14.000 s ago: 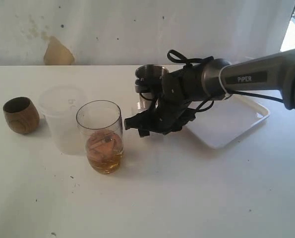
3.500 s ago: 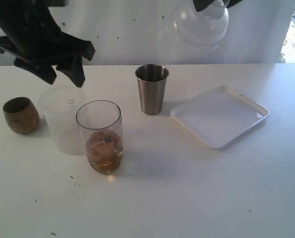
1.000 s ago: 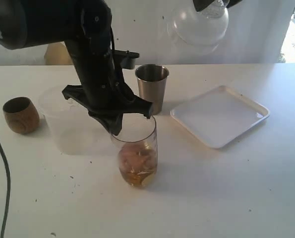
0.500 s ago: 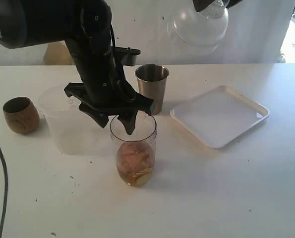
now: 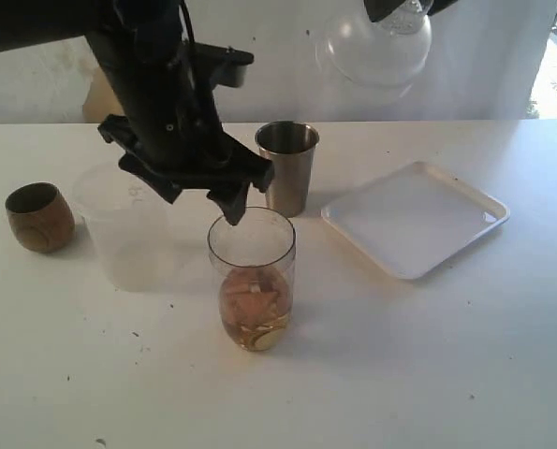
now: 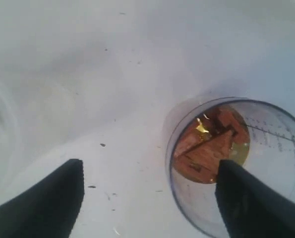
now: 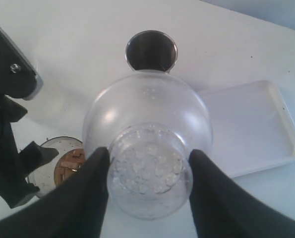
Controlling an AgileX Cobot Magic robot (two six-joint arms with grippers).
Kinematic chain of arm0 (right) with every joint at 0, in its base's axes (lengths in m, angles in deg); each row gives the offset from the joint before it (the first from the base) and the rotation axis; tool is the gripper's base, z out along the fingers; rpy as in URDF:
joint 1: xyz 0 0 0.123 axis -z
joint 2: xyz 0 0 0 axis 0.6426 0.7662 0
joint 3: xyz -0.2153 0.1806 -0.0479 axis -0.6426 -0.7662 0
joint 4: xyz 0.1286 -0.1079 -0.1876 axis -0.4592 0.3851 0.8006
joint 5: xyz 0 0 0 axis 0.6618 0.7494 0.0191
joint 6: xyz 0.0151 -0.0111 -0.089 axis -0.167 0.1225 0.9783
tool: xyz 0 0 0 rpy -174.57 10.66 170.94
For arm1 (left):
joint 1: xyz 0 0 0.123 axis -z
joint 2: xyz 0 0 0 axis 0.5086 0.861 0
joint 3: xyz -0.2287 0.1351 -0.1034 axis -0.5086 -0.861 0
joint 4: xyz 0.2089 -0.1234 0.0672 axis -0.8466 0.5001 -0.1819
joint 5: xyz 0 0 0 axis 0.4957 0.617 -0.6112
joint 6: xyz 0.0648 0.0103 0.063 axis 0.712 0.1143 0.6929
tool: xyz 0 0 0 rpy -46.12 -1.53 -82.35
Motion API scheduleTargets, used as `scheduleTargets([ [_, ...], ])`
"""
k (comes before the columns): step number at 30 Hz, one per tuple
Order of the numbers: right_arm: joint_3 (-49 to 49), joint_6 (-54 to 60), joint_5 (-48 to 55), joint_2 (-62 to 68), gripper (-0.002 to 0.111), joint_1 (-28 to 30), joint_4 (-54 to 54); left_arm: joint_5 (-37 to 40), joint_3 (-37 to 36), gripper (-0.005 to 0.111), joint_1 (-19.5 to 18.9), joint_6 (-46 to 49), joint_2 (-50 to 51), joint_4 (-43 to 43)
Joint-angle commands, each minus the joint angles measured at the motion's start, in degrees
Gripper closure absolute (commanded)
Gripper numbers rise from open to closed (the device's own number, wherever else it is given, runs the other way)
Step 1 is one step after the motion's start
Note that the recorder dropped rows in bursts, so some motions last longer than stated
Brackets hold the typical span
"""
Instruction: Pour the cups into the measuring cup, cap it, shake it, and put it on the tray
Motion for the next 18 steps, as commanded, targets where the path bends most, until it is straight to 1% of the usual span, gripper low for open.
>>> scheduleTargets([
  [1,-0.2,0.61,-0.37,0.05,0.108,0.3,-1.43,2.26,0.56,0.038,0.2,-0.1,-3.26,-2.79],
  [2,-0.2,0.64,-0.37,0.05,0.108,0.3,-1.7,2.26,0.56,0.041,0.2,-0.1,-3.97,-3.4],
  [4,-0.2,0.64,-0.37,0.05,0.108,0.3,-2.06,2.26,0.56,0.054,0.2,-1.08,-5.45,-4.8],
  [6,-0.2,0.64,-0.37,-0.07,0.108,0.3,-3.15,2.26,0.56,0.069,0.2,-1.58,-7.69,-6.46],
  [8,-0.2,0.86,-0.37,-0.42,0.108,0.3,-5.46,2.26,0.56,0.087,0.2,-1.79,-10.45,-8.18],
  [9,-0.2,1.16,-0.37,-0.56,0.108,0.3,-6.41,2.26,0.56,0.094,0.2,-2.39,-11.73,-9.18],
  [10,-0.2,1.8,-0.37,-0.72,0.108,0.3,-8.01,2.26,0.56,0.104,0.2,-3.56,-13.69,-10.75],
  [11,-0.2,2.14,-0.37,-0.82,0.108,0.19,-9.54,1.93,0.56,0.107,0.2,-4.49,-15.06,-11.73],
  [14,-0.87,2.26,-0.37,-1.09,0.108,0.05,-14.48,-0.6,0.56,0.107,0.2,-6.72,-20.39,-13.82],
  [18,-3.95,2.36,-0.37,-1.59,0.108,-1.88,-14.03,-4.34,0.44,0.107,0.2,-8.54,-27.87,-13.71],
])
